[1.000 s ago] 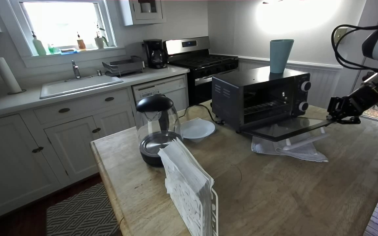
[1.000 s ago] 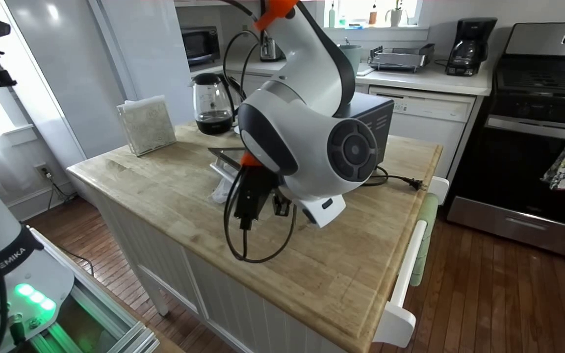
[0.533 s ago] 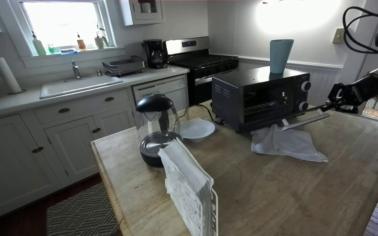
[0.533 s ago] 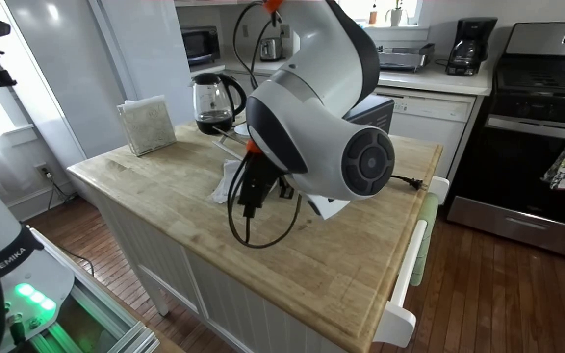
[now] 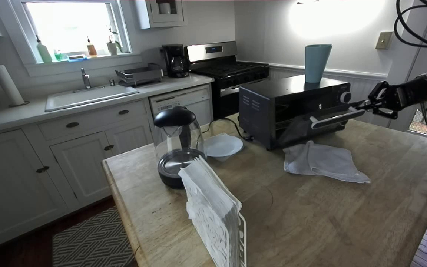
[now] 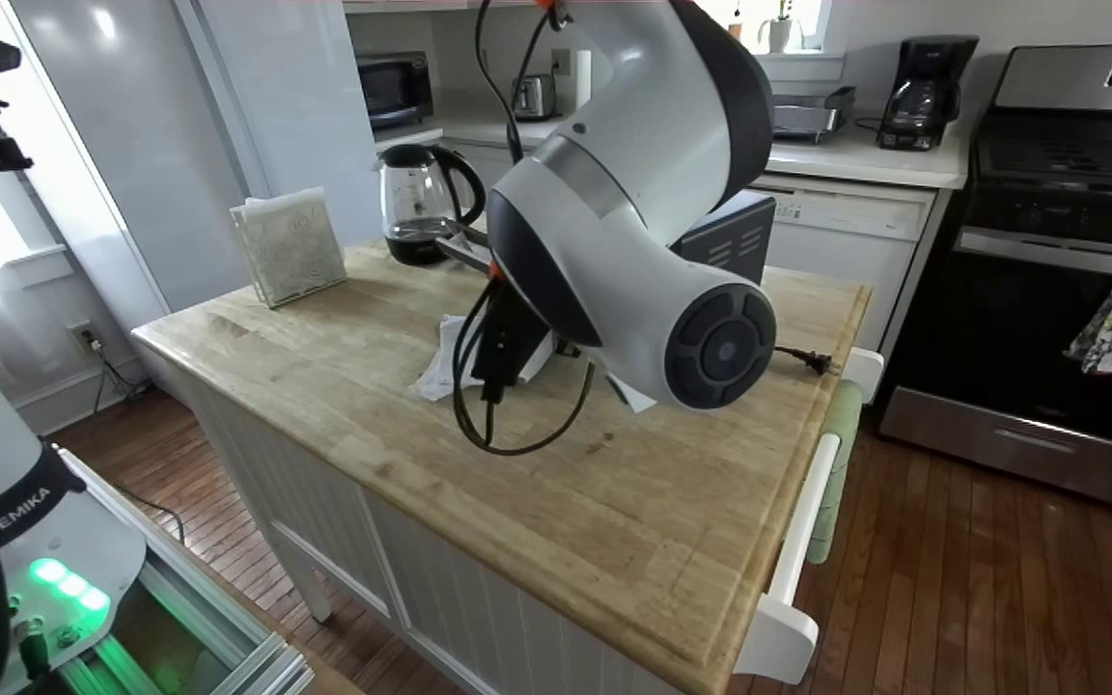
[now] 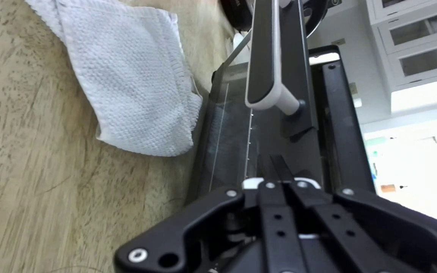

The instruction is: Close the mini oven

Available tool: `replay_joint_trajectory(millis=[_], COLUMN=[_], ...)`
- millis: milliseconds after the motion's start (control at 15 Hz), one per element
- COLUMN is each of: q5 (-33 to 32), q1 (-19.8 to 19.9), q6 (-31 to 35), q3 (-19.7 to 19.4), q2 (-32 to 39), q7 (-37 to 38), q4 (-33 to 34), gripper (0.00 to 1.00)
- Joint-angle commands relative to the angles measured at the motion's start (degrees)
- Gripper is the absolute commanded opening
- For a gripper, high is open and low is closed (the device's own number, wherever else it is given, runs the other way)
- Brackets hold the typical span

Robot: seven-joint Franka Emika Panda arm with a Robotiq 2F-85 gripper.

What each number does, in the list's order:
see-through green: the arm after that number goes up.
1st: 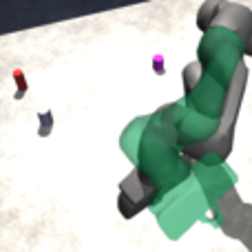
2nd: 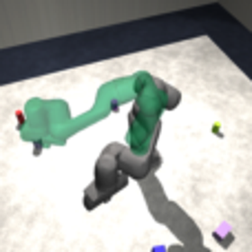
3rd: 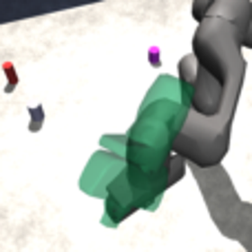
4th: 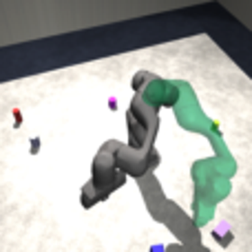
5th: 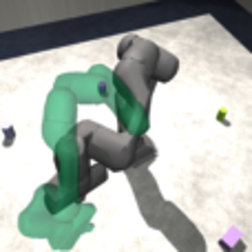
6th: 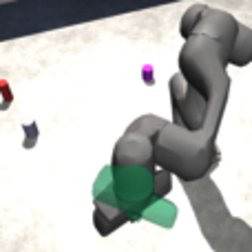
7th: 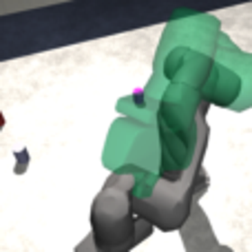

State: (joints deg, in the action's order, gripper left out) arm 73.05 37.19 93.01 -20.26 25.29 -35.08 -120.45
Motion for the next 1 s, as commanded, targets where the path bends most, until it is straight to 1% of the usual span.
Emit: replay_joint_trajectory(millis=[0, 400, 600, 667, 800, 867, 933], q5=[5.0, 9.8, 9.7, 8.9, 5.3, 1.6, -3.0], q1=[0.2, -1.1, -2.0, -2.2, -2.9, -3.5, -3.9], q6=[-2.0, -2.2, -1.8, -2.1, -2.1, -1.9, -2.8], q3=[0.0, -0.2, -0.4, -0.6, -1.6, -2.6, -3.6], q2=[-0.2, 0.1, 0.0, -0.2, -1.6, -3.5, -5.7], q7=[-2.4, -5.7, -6.3, -5.8, -4.4, -3.7, -3.0], q4=[0.1, 0.2, 0.1, 0.1, -0.4, -1.1, -1.7], gripper=[0.00, 0.00, 0.00, 0.00, 0.00, 0.00, 0.15])
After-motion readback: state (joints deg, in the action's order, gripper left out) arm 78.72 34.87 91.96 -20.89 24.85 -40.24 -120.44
